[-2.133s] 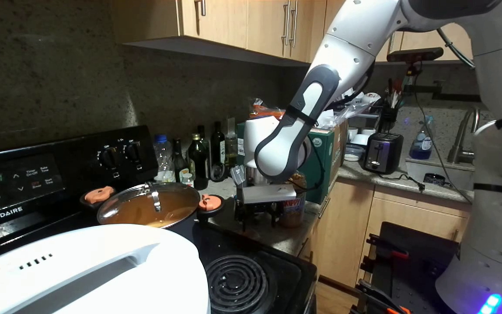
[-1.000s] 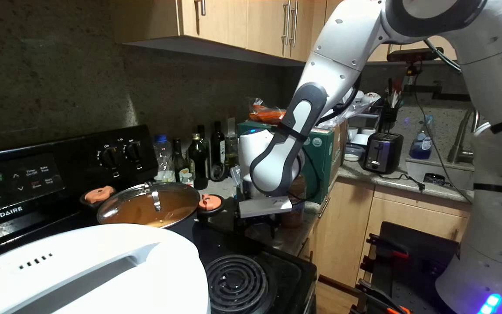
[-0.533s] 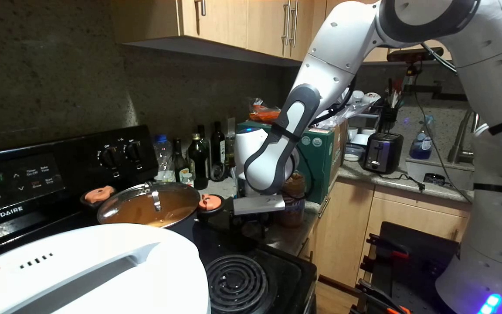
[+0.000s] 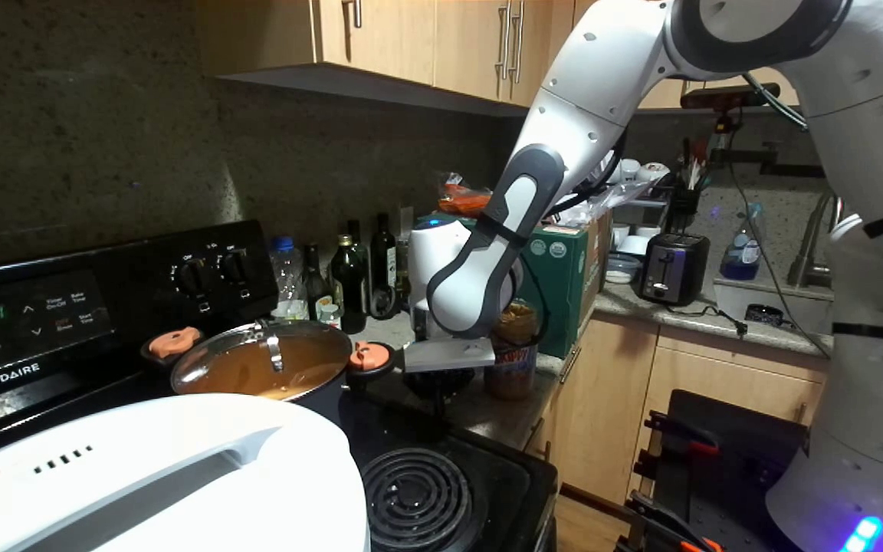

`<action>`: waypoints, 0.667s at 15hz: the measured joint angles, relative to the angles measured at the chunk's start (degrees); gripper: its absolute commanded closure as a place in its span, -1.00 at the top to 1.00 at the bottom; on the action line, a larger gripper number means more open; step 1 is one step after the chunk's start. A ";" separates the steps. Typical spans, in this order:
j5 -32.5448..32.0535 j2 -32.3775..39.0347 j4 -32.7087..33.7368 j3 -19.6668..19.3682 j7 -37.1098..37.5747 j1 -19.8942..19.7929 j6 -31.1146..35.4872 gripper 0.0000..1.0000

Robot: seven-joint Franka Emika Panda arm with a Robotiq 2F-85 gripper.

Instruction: Put the object on the table into the box.

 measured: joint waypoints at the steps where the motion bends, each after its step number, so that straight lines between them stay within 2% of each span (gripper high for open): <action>1: -0.83 -0.01 0.00 -0.48 0.94 0.65 0.09 -1.00; 5: -4.25 -1.09 -0.01 -2.03 4.67 3.28 0.24 -1.00; 10: -10.64 -5.84 -0.62 -4.18 9.02 5.27 -0.10 -1.00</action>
